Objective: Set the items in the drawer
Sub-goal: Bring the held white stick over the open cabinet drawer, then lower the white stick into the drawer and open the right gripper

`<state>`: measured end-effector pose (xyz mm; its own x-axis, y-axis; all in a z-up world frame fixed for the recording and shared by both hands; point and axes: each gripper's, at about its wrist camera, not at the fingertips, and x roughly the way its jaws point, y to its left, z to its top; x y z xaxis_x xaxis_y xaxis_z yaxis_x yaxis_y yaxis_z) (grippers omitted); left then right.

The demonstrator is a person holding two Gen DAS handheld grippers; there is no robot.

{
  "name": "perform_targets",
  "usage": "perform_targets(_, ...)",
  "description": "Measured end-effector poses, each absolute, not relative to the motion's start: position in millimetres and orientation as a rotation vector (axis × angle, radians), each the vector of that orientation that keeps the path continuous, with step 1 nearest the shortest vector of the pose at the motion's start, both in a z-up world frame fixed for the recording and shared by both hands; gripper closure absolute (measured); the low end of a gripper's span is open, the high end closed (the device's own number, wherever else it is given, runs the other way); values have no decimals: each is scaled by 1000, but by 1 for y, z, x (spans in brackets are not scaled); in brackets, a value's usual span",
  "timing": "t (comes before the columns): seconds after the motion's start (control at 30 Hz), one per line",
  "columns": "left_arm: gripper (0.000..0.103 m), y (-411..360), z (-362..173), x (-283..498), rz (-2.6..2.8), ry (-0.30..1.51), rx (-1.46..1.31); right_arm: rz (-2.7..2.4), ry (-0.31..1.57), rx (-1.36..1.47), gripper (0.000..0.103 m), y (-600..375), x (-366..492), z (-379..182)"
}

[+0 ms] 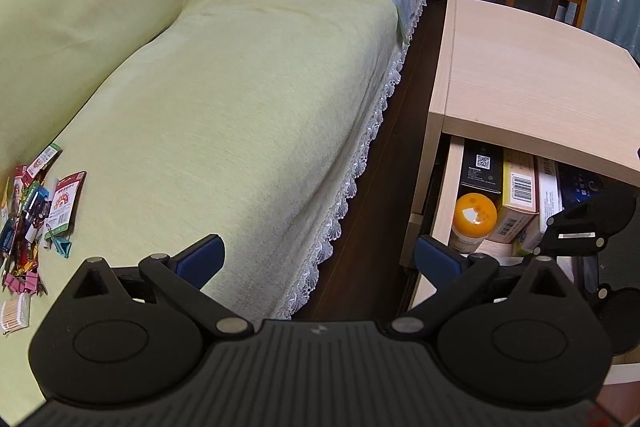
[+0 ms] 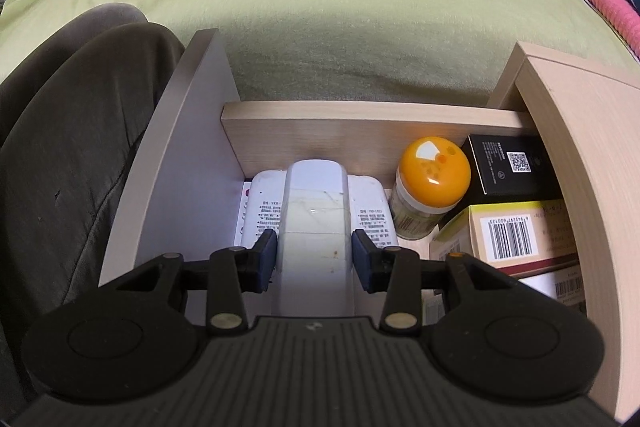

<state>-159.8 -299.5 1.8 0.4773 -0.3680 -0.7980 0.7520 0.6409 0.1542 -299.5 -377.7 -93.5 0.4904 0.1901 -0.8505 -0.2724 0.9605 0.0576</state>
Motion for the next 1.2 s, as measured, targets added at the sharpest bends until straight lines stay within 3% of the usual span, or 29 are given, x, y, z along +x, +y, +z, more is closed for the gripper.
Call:
perform_targets(0.57, 1, -303, -1, -161, -735, 814, 551, 263, 1012, -132, 66, -371, -292, -112)
perform_targets(0.83, 1, -307, -1, -167, -782, 803, 571, 141, 1003, -20, 66, -383, -324, -98)
perform_targets(1.2, 1, -320, -6, -175, -823, 820, 580, -28, 1045, 110, 91, -396, -352, -106)
